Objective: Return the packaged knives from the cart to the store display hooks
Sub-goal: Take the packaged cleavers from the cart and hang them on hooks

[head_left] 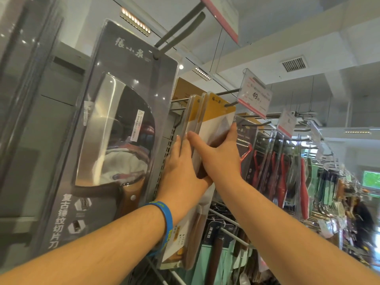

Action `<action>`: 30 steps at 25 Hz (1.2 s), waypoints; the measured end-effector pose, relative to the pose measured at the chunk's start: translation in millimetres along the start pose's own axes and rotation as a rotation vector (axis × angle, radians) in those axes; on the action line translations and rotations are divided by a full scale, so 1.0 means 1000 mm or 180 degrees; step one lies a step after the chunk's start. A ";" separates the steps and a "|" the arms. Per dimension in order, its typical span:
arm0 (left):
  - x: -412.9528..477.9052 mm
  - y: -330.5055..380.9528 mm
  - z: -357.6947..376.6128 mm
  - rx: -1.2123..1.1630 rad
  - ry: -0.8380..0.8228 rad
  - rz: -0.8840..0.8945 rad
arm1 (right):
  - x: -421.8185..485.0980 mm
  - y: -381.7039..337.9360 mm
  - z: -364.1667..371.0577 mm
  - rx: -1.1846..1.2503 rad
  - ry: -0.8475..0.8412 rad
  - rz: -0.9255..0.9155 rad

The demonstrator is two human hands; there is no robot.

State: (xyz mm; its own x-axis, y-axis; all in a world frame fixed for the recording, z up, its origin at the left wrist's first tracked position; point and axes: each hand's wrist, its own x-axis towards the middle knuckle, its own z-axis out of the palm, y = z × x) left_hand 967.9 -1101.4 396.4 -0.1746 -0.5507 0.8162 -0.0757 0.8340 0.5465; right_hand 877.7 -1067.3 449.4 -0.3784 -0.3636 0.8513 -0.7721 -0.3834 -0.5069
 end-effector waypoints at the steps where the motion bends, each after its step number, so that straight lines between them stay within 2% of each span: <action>1: 0.000 0.000 0.000 -0.0013 -0.0004 0.0000 | 0.001 -0.001 0.002 -0.0002 -0.0025 0.0073; 9: 0.000 0.001 -0.005 -0.0076 -0.0096 -0.0165 | 0.000 -0.004 0.009 -0.0039 0.0013 0.0184; 17: -0.006 0.007 -0.006 0.0045 -0.0232 -0.0039 | -0.006 -0.004 -0.003 0.0036 0.0248 0.0073; 30: -0.006 0.009 -0.001 0.0136 -0.0203 -0.0076 | -0.006 -0.008 -0.009 -0.0088 -0.0080 0.0171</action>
State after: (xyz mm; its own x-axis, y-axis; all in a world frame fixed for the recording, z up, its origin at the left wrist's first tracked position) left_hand 969.5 -1090.5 396.3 -0.2343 -0.5685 0.7886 -0.1223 0.8220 0.5562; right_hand 881.8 -1054.0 449.6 -0.4071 -0.4042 0.8191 -0.7648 -0.3393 -0.5476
